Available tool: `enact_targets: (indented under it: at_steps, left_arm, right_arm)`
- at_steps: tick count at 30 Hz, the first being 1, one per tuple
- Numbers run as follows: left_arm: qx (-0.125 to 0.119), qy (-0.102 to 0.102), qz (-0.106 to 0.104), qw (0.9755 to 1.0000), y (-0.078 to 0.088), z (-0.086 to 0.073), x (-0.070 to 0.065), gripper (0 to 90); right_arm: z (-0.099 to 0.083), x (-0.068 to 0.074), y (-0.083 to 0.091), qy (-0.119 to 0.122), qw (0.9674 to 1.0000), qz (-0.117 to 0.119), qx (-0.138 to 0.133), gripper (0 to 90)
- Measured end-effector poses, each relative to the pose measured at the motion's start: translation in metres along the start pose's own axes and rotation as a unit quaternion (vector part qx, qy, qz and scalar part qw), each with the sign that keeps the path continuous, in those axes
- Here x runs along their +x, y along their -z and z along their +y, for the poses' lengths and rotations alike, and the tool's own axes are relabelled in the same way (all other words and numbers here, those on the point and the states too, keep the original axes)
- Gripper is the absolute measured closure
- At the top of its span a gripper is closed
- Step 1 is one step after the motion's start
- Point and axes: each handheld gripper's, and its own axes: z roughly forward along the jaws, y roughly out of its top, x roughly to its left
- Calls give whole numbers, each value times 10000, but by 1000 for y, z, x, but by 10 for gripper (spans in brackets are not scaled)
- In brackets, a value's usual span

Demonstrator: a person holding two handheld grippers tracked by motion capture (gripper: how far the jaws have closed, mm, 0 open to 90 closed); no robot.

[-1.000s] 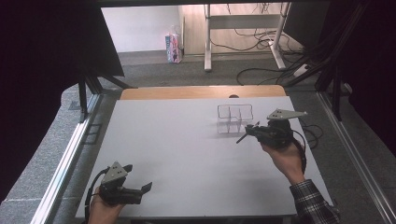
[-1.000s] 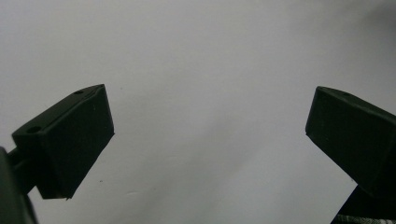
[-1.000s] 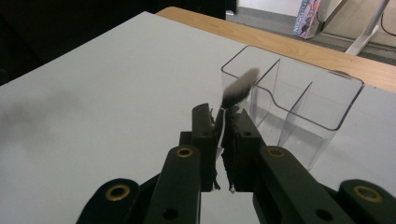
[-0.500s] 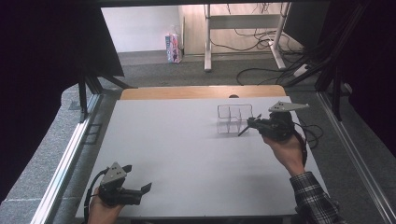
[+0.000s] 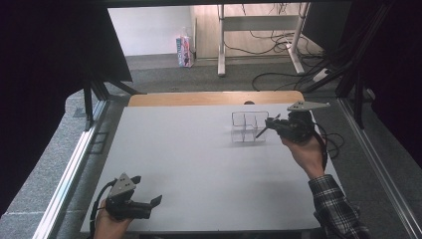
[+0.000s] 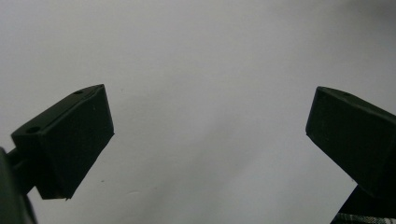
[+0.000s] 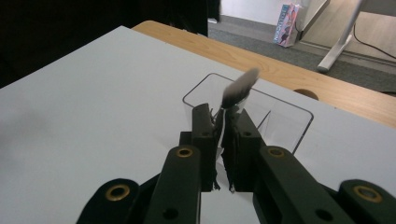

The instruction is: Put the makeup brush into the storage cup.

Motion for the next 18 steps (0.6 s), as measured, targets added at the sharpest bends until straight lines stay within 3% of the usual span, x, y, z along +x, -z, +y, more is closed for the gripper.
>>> enact_targets:
  at_steps: [18]
  left_arm:
    - [21, -9, 10, 10000, 0, 0, 0, 10]
  right_arm:
    - [19, -17, -13, 76, 9995, -318, 13, 829]
